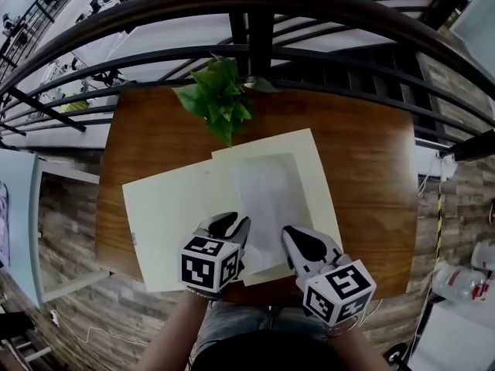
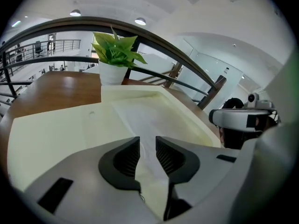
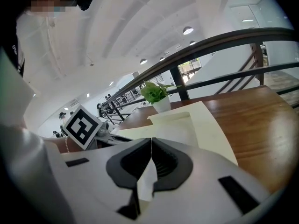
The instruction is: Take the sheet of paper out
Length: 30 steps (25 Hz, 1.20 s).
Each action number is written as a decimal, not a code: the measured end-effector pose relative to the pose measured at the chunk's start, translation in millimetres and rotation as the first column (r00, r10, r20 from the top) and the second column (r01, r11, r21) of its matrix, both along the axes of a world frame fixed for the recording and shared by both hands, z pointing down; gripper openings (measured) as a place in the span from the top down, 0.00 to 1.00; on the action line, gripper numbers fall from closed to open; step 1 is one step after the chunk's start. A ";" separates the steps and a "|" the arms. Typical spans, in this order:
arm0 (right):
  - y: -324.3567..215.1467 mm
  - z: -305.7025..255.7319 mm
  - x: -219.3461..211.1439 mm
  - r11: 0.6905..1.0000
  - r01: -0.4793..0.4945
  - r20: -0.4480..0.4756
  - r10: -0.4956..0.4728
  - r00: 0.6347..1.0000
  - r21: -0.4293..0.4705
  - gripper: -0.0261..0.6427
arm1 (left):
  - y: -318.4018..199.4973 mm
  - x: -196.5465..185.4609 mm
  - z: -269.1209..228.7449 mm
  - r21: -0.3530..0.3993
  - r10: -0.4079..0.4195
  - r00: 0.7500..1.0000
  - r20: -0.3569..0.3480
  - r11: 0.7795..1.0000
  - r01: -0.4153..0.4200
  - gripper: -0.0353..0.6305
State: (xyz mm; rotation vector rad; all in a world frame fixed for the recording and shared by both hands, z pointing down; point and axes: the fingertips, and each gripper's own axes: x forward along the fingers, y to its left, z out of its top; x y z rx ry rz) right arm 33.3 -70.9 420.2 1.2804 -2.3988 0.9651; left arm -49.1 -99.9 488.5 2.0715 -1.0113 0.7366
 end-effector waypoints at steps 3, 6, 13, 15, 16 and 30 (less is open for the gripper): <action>-3.7 4.3 -1.3 1.000 -0.011 0.016 0.011 1.000 -0.020 0.92 | -3.9 3.1 10.4 -0.033 0.022 1.000 0.003 0.999 -0.022 0.80; -7.2 7.2 -3.9 0.999 -0.016 0.021 0.017 1.000 -0.031 0.92 | -7.0 4.2 20.4 -0.058 0.037 0.999 0.012 0.998 -0.036 0.80; -12.2 13.6 -3.2 0.997 -0.045 0.033 0.047 0.998 -0.059 0.92 | -11.6 9.8 39.2 -0.119 0.049 0.999 0.009 0.992 -0.047 0.80; -12.4 14.6 -1.0 0.997 -0.053 0.031 0.055 0.998 -0.063 0.92 | -11.5 9.6 41.9 -0.126 0.045 0.999 0.019 0.991 -0.043 0.80; -12.2 14.5 0.2 0.996 -0.057 0.030 0.059 0.998 -0.064 0.92 | -11.8 9.4 41.9 -0.125 0.039 0.999 0.020 0.991 -0.036 0.81; -6.7 9.9 2.9 0.998 -0.050 0.030 0.051 0.998 -0.043 0.92 | -14.0 -3.4 33.8 -0.061 -0.029 0.998 0.048 0.998 0.032 0.91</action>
